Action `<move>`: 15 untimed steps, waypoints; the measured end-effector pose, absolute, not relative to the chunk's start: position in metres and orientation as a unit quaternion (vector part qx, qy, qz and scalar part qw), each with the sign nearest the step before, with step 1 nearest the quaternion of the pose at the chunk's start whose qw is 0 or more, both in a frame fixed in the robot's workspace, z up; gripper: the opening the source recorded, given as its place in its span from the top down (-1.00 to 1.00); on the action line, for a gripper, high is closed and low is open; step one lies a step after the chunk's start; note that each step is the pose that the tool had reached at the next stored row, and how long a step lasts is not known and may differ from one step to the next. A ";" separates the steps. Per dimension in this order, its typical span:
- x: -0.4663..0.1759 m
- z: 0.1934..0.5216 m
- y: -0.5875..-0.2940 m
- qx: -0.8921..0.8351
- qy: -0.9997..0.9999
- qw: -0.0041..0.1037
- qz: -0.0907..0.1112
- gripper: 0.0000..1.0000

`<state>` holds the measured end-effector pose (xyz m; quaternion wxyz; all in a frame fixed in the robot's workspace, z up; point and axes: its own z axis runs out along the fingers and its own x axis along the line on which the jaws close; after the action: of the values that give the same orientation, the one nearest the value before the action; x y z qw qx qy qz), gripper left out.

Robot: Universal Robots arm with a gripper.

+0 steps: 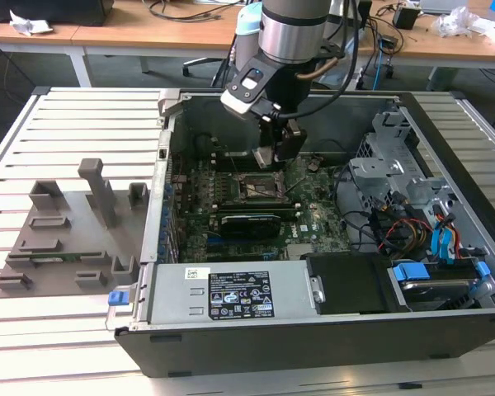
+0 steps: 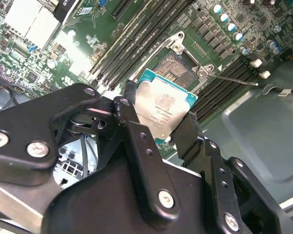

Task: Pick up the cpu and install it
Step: 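Place the cpu into insertion slot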

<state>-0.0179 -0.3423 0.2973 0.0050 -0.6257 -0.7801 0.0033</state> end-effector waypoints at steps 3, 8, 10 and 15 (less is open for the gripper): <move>-0.018 0.297 -0.342 -0.632 -0.775 0.005 0.003 -0.09; -0.018 0.297 -0.342 -0.647 -0.763 0.005 0.003 -0.09; -0.018 0.297 -0.342 -0.651 -0.759 0.005 0.003 -0.09; -0.018 0.297 -0.342 -0.667 -0.745 0.005 0.003 -0.09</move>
<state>-0.0179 -0.3423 0.2971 0.0051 -0.6670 -0.7450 0.0032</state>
